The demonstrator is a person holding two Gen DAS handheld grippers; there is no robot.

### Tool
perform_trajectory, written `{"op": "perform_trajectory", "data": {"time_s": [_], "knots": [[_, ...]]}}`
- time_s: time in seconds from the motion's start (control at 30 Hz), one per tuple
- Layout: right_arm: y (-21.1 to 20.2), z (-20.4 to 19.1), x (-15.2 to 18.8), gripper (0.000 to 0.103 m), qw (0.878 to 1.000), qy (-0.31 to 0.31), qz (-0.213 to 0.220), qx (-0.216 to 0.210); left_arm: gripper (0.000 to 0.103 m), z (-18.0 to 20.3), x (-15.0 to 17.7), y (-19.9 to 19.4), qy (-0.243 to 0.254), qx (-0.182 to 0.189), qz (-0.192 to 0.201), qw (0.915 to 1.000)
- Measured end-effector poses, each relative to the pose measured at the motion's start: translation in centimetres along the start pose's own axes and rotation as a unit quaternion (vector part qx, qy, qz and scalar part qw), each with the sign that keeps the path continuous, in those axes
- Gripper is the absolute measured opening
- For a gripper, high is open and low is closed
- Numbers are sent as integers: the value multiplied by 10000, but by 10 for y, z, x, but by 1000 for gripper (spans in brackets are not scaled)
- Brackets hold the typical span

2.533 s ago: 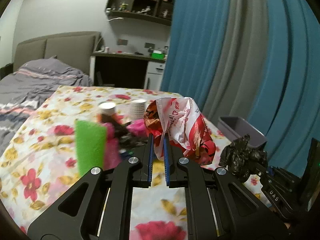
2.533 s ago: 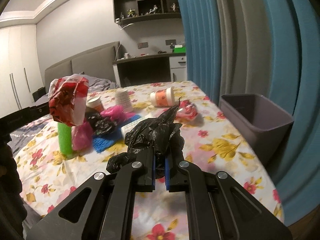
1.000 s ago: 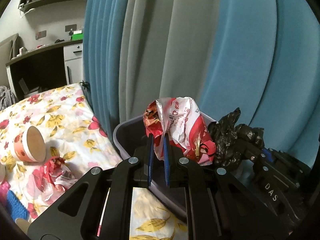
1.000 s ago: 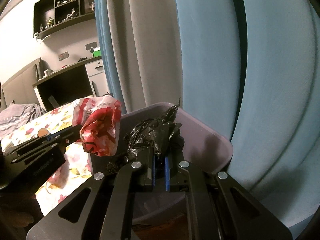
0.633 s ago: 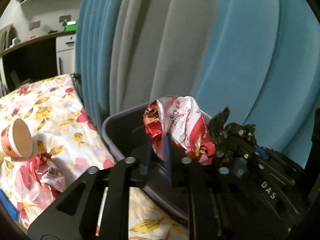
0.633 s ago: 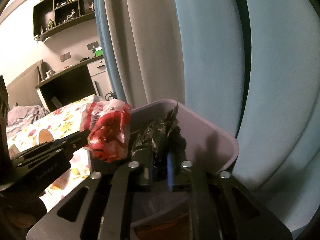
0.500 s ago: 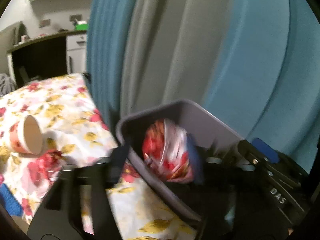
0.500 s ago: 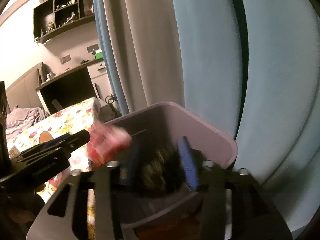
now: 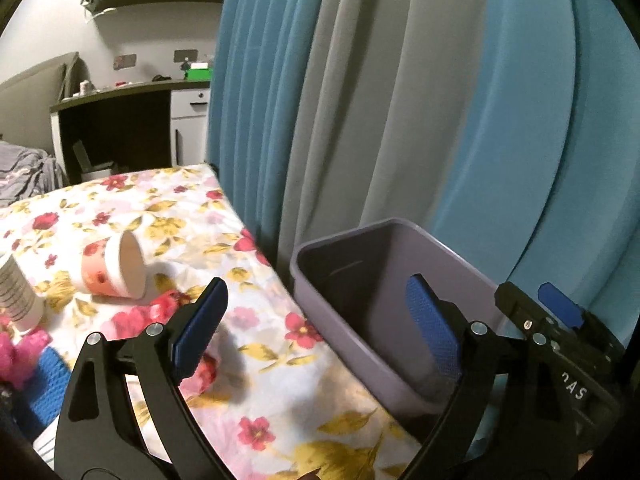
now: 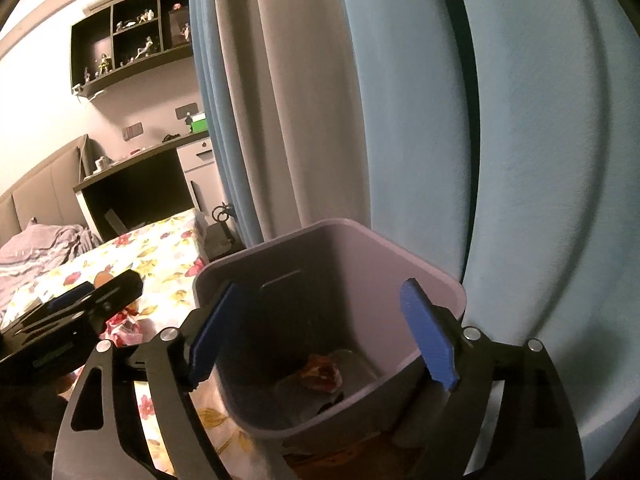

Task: Collect trash
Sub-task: 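Open both tools to drop the wrapper and bag into the bin, then move both open tools back over the trash on the table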

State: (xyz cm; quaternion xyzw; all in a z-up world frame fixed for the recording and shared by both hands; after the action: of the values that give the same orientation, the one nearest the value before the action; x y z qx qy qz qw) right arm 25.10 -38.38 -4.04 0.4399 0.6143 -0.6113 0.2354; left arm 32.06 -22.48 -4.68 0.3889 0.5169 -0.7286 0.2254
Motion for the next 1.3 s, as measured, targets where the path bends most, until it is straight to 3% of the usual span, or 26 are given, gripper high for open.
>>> {"op": "perform_trajectory", "data": {"time_s": [0.2, 0.33, 0.57, 0.87, 1.03, 1.3], "knots": [[-23, -17, 6, 83, 9999, -87, 97, -59, 89, -18, 9, -37, -64, -211, 127, 9997], [-44, -37, 15, 84, 9994, -211, 188, -189, 89, -41, 21, -77, -62, -543, 262, 9982], [-77, -77, 40, 84, 9975, -364, 270, -550, 89, -109, 59, -157, -334, -1166, 478, 9915], [-110, -149, 77, 84, 9899, -561, 170, -1294, 89, -221, 119, -250, -929, -2308, 590, 9667], [-121, -195, 103, 84, 9827, -808, -25, -1663, 89, -266, 150, -267, -1052, -2768, 360, 9545], [-133, -247, 131, 84, 9736, -1234, -216, -1908, 89, -299, 171, -251, -1296, -2584, -27, 9573]]}}
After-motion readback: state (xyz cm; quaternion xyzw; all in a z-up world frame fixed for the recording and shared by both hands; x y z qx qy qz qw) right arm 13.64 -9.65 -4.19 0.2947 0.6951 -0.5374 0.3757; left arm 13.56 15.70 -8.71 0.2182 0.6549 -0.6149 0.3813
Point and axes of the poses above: each gripper's, at about its wrist camera, not at the fingertips, and y roughly the way its jaws point, z to its right, x to its underside, the point moved 5 cm from there along y, roughly the way its jaws point, and after that the axes turned 5 degrees about -z, right-handed, at the moved point
